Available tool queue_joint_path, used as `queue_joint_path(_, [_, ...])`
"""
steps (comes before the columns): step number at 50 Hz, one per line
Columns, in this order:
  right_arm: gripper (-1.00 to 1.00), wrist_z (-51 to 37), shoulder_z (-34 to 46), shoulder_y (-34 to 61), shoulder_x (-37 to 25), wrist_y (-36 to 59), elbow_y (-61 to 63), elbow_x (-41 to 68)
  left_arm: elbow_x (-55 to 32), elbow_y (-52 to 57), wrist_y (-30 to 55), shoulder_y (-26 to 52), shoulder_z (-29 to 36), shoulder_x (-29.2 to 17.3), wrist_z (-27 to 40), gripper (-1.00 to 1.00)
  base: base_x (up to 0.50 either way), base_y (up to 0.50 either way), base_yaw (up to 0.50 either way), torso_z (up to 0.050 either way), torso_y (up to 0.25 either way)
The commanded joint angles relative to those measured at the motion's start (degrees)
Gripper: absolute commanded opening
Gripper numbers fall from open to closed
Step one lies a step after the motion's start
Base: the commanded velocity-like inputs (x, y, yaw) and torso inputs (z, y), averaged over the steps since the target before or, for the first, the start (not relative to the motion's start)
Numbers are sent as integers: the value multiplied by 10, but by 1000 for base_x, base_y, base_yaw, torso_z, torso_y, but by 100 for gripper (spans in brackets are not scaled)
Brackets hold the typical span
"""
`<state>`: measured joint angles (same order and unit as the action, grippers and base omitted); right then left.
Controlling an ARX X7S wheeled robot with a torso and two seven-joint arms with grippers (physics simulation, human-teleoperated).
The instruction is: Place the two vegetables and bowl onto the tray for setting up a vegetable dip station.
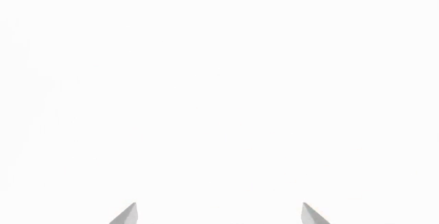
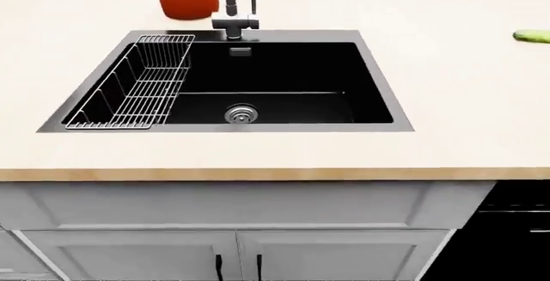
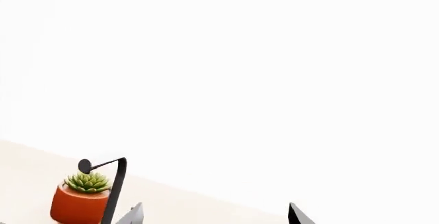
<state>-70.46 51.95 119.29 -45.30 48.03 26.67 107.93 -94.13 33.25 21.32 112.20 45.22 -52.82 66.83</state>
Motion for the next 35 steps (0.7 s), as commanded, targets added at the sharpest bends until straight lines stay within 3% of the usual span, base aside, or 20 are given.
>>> queue_joint_path(1, [100, 2, -1, -2, 0, 1, -1, -2, -1, -1, 2, 0, -2, 1, 0, 100, -61, -500, 0, 0, 0])
queue_joint_path(35, [100, -6, -11, 11, -12, 12, -1, 11, -2, 0, 5, -3, -9, 3, 1, 100, -58, -500, 0, 0, 0])
